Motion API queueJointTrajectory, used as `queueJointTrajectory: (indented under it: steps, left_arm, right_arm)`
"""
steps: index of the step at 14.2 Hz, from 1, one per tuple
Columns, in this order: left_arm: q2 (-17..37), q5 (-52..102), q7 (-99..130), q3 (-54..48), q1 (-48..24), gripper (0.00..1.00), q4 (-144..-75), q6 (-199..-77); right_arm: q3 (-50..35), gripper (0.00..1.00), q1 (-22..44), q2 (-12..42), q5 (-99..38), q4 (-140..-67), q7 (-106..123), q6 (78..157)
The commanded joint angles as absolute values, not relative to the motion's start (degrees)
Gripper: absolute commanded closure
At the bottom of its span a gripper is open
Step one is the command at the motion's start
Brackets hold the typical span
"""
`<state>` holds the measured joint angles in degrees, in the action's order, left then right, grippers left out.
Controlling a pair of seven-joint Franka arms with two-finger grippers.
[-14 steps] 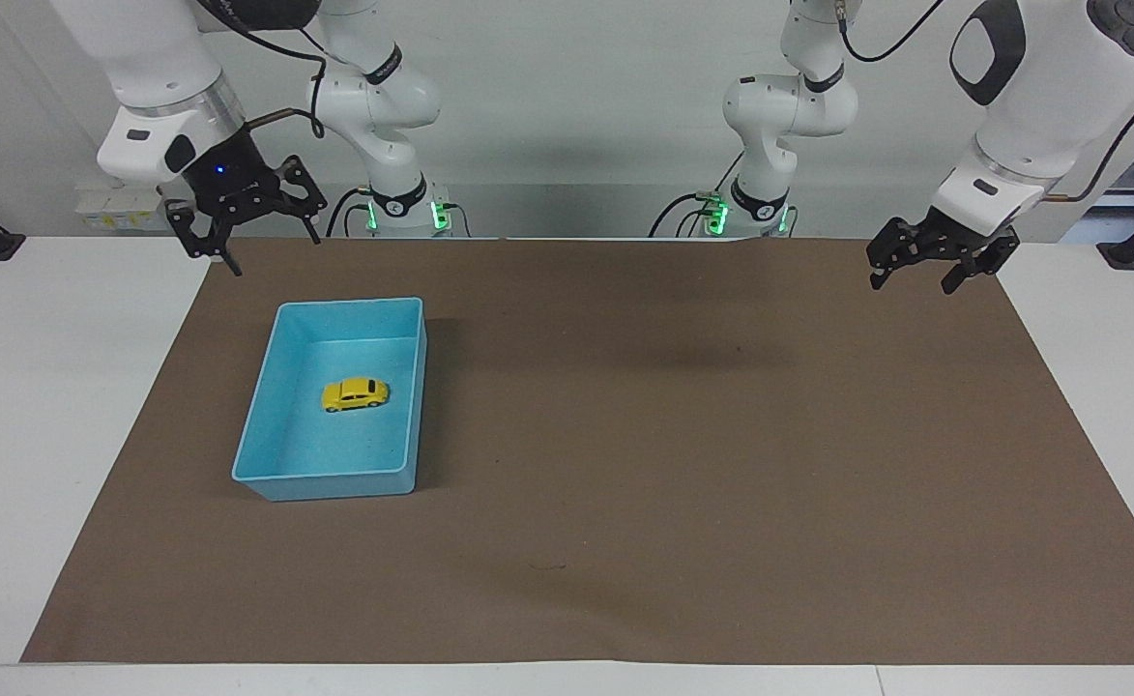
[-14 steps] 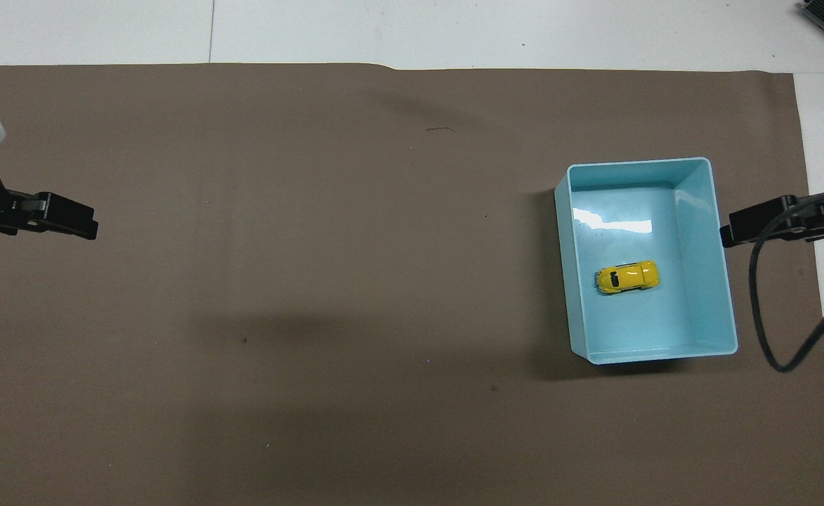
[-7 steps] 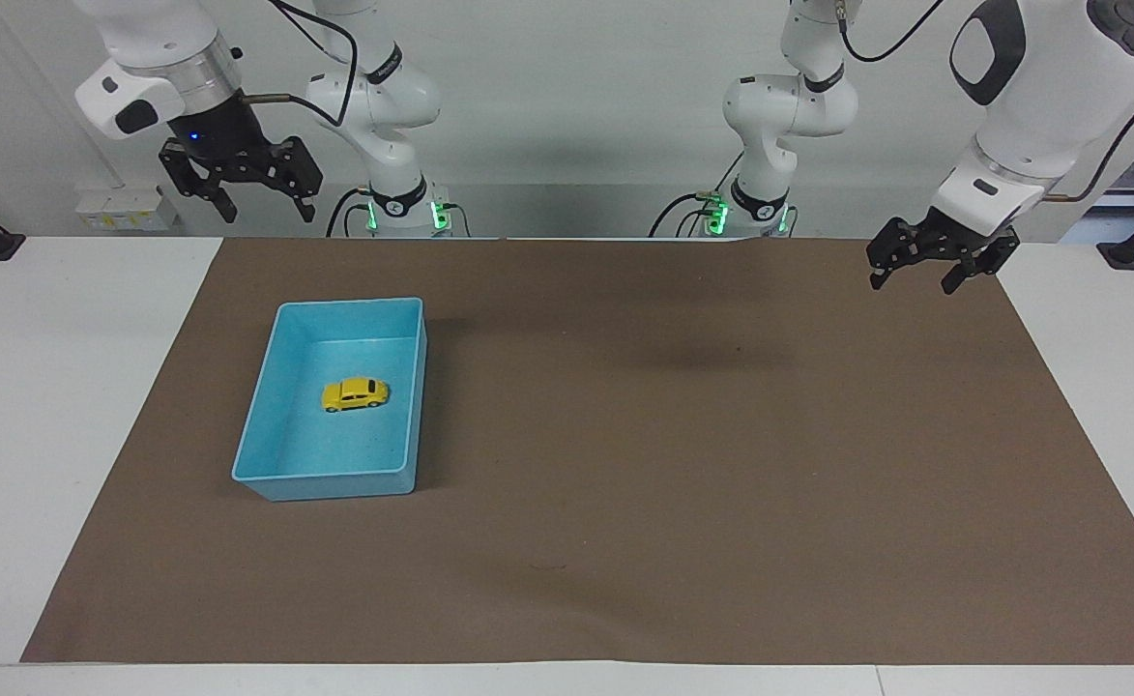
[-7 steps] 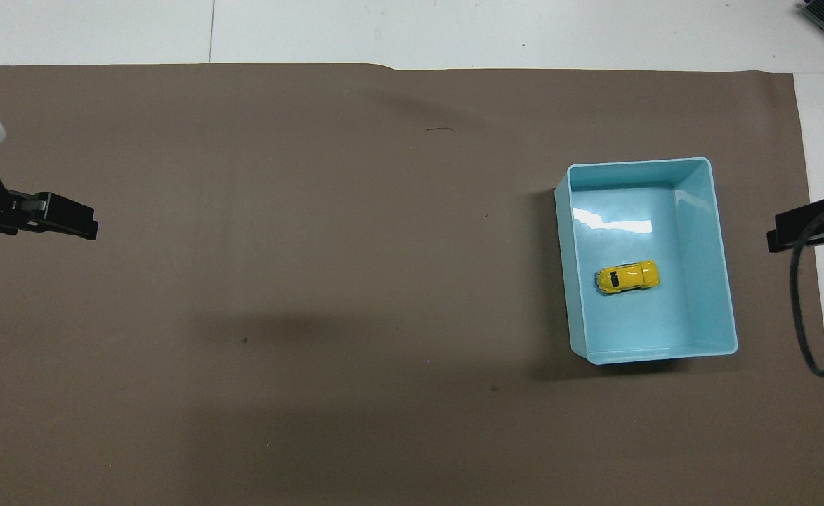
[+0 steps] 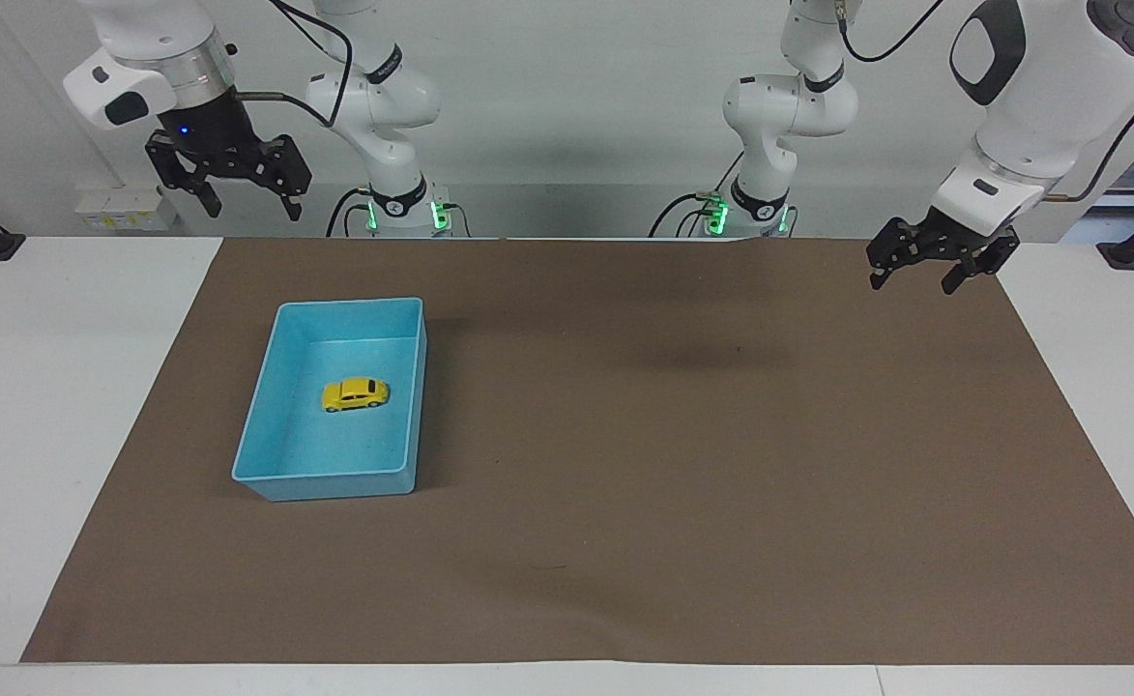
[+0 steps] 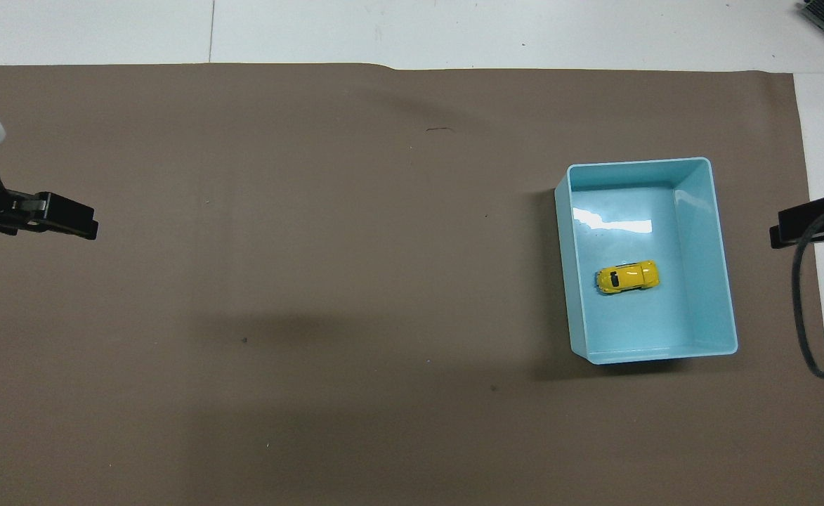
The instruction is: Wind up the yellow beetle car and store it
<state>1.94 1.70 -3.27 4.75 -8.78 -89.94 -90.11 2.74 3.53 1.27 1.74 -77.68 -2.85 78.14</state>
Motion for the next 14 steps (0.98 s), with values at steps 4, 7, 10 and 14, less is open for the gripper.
queueJointTrajectory:
  steps: [4, 7, 10, 14]
  left_arm:
    - [2.5, 0.6, -2.6, 4.2, -8.3, 0.00, -88.7, -88.8]
    - [2.5, 0.6, -2.6, 4.2, -8.2, 0.00, -88.7, -88.8]
    - [2.5, 0.5, -2.7, 4.2, -8.3, 0.00, -88.7, -88.8]
    - [2.5, 0.6, -2.7, 4.2, -8.3, 0.00, -88.7, -88.8]
  right_arm:
    - [2.5, 0.00, 3.5, 0.7, 0.9, -78.5, -3.6, 80.8]
    - [2.5, 0.00, 3.6, 0.6, 0.7, -79.2, -3.6, 82.0]
    - [2.5, 0.00, 3.6, 0.0, -1.0, -80.5, -3.8, 82.4]
    - [2.6, 0.00, 3.5, -0.4, -1.3, -81.9, -4.0, 83.7]
